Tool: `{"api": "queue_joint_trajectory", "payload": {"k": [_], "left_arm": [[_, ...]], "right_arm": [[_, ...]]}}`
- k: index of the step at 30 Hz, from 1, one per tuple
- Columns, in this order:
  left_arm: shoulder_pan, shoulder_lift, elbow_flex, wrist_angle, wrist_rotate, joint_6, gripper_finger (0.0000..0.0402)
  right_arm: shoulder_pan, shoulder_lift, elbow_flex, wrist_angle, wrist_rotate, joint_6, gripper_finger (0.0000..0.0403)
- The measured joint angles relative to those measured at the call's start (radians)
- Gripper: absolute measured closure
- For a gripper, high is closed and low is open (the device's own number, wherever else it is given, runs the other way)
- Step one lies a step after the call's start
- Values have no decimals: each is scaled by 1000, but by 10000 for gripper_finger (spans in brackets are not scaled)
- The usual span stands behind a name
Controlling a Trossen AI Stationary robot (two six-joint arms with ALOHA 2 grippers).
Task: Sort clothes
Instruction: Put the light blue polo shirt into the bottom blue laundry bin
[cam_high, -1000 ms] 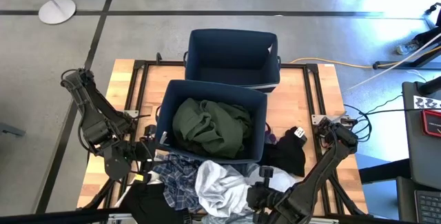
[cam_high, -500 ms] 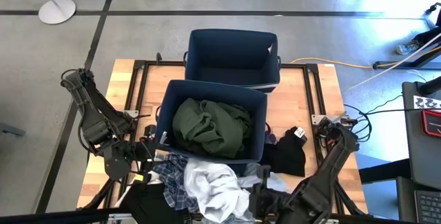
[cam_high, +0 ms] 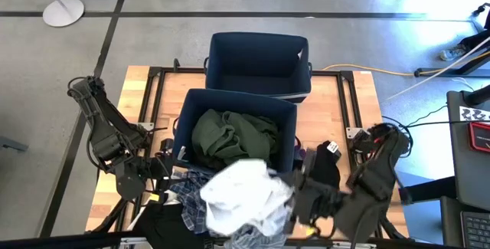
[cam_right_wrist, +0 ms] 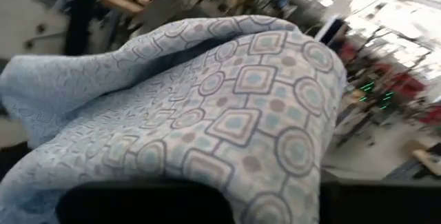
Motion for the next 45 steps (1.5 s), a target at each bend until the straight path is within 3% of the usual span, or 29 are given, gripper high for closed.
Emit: {"api": "queue_joint_trajectory", "payload": {"k": [9,18,23,26,30,36,41,45], "left_arm": [[0,0,0,-1,0,2,236],[0,0,0,-2,0,13,236],[0,0,0,-2,0,16,236],[0,0,0,-2,0,16,236],[0,0,0,-2,0,25,236],[0,0,0,-2,0,27,236],[0,0,0,-3,0,27,236],[0,0,0,-2,0,27,236]], "right_arm": [[-124,-52,17,389,0,-370,382],[-256,-61,16,822,-79,-768,382],[-335,-63,17,873,-76,-808,382],[-360,-63,17,816,-6,-803,382],[-364,-63,3,602,92,-696,380],[-350,-61,2,156,109,-300,368],[-350,-61,2,-150,-75,54,370],[-350,-57,2,-303,-236,232,371]]}}
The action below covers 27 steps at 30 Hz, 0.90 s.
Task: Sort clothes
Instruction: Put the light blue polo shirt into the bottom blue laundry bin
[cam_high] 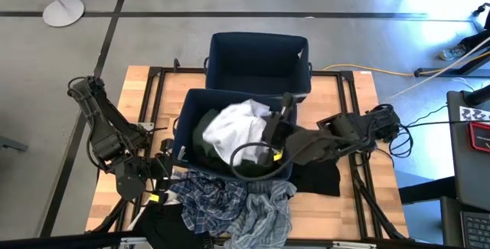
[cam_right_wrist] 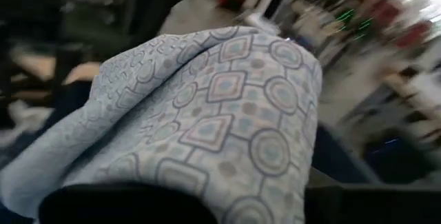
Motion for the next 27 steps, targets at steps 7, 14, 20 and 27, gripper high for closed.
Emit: {"api": "queue_joint_trajectory", "payload": {"k": [7,14,20,27], "left_arm": [[0,0,0,0,0,0,236],[0,0,0,0,-1,0,236],[0,2,-16,5,-12,0,236],[0,-1,-44,20,-22,-1,236]], "right_arm": [[-1,10,0,-141,-146,147,371],[-28,43,1,-206,-170,202,372],[-85,119,0,-234,-234,219,372],[-171,214,0,-235,-364,222,355]]}}
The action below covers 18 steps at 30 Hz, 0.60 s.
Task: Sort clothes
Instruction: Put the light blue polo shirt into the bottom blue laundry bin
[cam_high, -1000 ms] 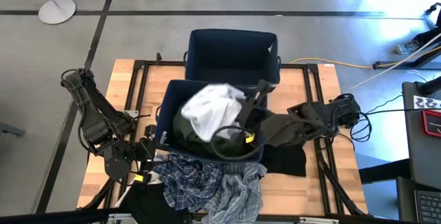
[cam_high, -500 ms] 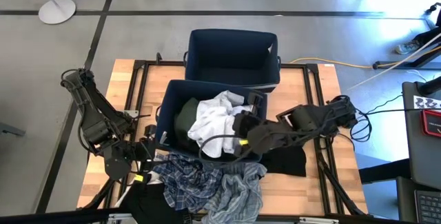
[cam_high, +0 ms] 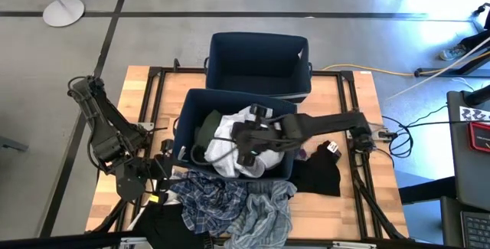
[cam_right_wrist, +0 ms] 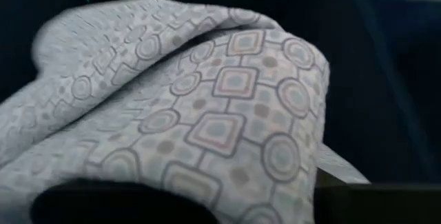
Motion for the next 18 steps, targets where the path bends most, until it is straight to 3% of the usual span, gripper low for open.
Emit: {"api": "queue_joint_trajectory", "payload": {"k": [8,18], "left_arm": [[0,1,-2,17,7,9,236],[0,2,-3,18,11,9,236]], "right_arm": [[-65,90,0,8,-105,59,316],[-62,58,14,-13,-179,87,201]]}}
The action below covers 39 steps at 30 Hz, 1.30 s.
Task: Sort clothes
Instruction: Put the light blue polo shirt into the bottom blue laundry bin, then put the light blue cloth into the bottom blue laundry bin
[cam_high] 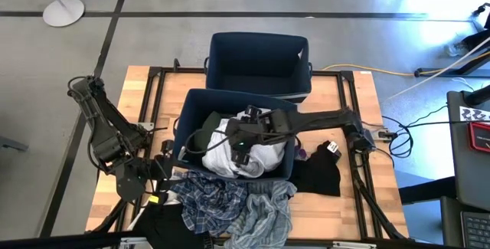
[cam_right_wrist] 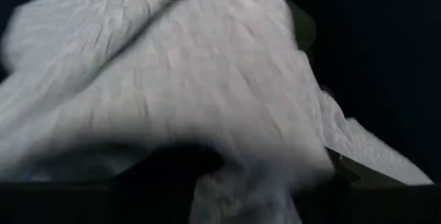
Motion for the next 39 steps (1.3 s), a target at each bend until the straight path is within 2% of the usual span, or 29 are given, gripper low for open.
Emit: {"api": "queue_joint_trajectory", "payload": {"k": [6,14,18,24,30,33,39], "left_arm": [[1,0,-1,2,1,0,236],[1,0,-1,2,3,0,236],[1,0,-1,2,3,0,236],[1,1,-1,2,3,0,236],[1,1,-1,5,2,-1,236],[1,1,-1,5,1,-6,236],[1,1,-1,6,0,-18,236]], "right_arm": [[47,-69,1,-25,-34,43,171],[176,-173,1,-29,69,122,169],[275,-200,1,-26,86,180,169],[436,-197,1,-25,108,294,168],[595,-166,-9,-25,235,427,168],[663,-154,-43,-28,318,490,168],[748,-124,-147,-20,352,637,168]]}}
